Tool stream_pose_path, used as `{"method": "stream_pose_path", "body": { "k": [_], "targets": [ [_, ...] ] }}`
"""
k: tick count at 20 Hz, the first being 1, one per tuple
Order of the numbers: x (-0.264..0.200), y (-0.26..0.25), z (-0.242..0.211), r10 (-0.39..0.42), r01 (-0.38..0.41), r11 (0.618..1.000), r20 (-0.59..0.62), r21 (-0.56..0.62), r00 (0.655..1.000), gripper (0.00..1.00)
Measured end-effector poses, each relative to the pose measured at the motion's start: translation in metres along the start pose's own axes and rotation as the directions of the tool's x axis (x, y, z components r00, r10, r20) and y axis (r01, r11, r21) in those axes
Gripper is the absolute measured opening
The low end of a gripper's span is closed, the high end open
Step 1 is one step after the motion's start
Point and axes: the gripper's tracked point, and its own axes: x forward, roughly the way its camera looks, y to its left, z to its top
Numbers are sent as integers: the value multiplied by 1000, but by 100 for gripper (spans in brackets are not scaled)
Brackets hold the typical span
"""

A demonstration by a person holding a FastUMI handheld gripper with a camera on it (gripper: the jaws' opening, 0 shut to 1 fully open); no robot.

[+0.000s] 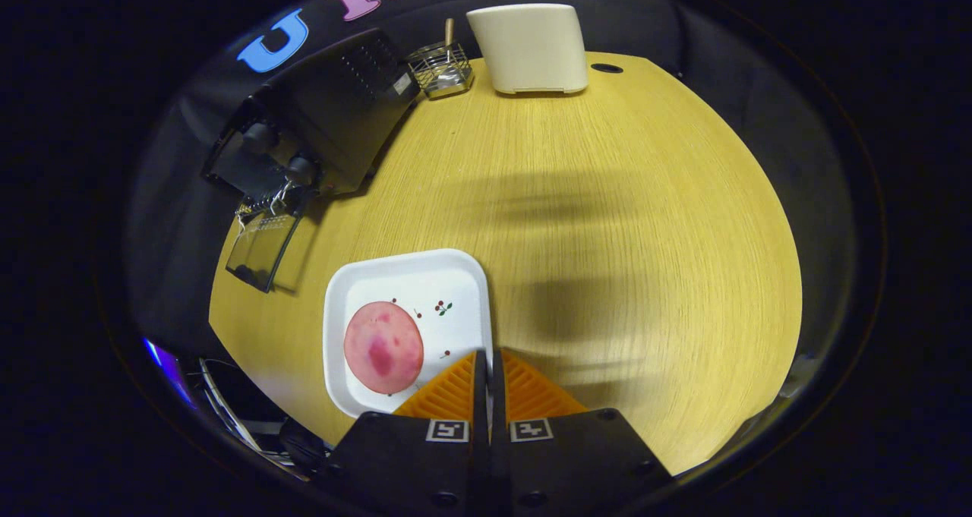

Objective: Open the toaster oven, put the food inside, and close the toaster oven door.

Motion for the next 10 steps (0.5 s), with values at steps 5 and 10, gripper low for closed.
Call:
{"method": "stream_pose_path", "body": {
  "k": [5,10],
  "targets": [
    [-8,15,-9,55,-55,990,0,131,998,5],
    [-22,35,-15,85,-94,951,44,296,995,5]
  ]
}}
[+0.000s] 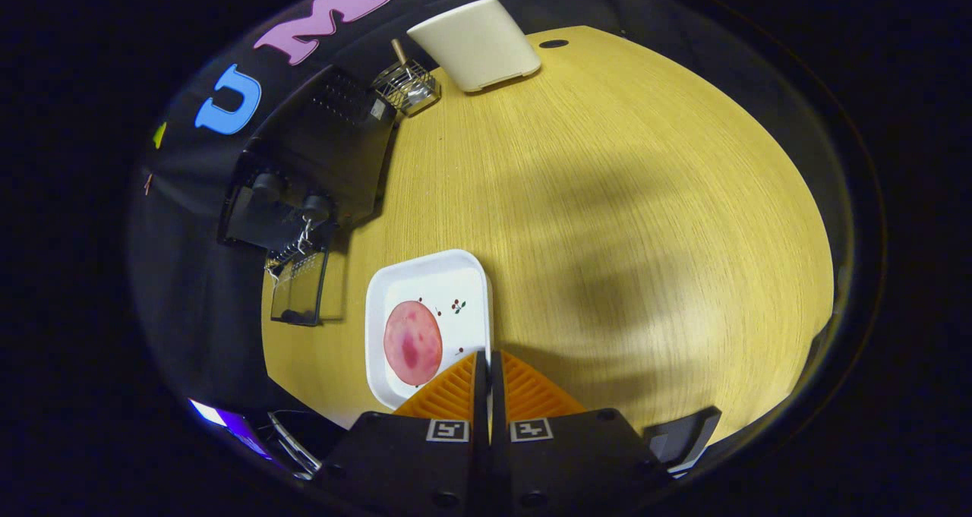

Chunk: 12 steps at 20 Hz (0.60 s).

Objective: Open the toaster oven, put the food inside, and close the toaster oven door.

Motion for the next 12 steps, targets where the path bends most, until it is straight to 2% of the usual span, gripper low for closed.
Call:
{"method": "stream_pose_path", "body": {
  "k": [4,12],
  "targets": [
    [-12,9,-3,-4,-3,994,68,107,998,5],
    [-39,29,-20,-5,-52,955,191,292,981,5]
  ]
}}
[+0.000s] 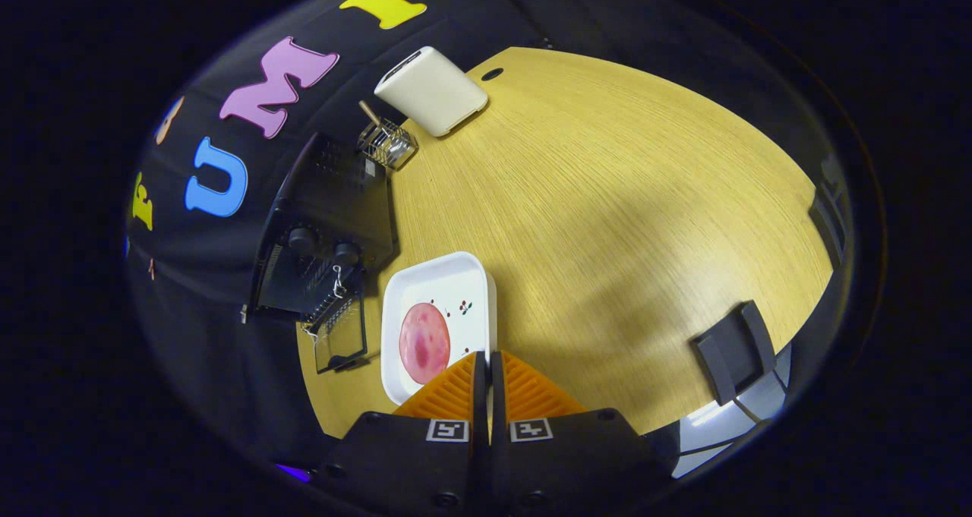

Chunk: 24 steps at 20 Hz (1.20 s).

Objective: Open the toaster oven, put the food inside, and close the toaster oven door.

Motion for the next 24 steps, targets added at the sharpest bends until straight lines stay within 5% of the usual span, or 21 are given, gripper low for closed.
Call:
{"method": "stream_pose_path", "body": {
  "k": [11,24],
  "targets": [
    [-34,70,-20,102,-121,981,123,153,987,5],
    [13,181,-45,161,-165,984,63,69,985,5]
  ]
}}
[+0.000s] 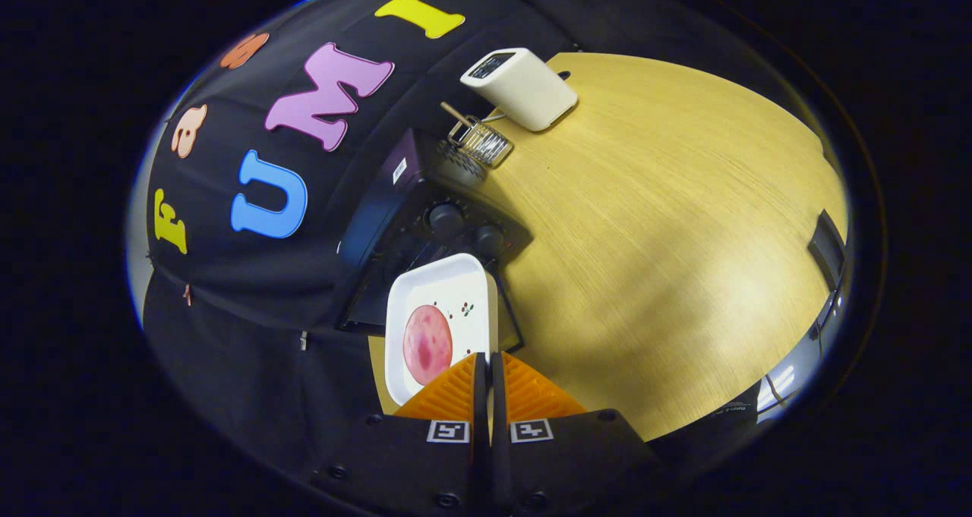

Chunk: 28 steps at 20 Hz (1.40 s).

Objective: Open the toaster oven, put the food inside, and close the toaster oven door.

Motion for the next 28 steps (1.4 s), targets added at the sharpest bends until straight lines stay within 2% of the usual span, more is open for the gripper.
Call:
{"method": "stream_pose_path", "body": {
  "k": [5,13,18,23,28],
  "targets": [
    [41,30,-20,-14,13,998,-26,-62,1000,5],
    [108,64,-11,-34,35,999,56,-26,998,5],
    [150,80,6,-40,25,995,150,95,988,5],
    [173,86,26,-77,14,969,250,246,965,5],
    [191,85,41,-118,13,949,318,315,941,5]
  ]
}}
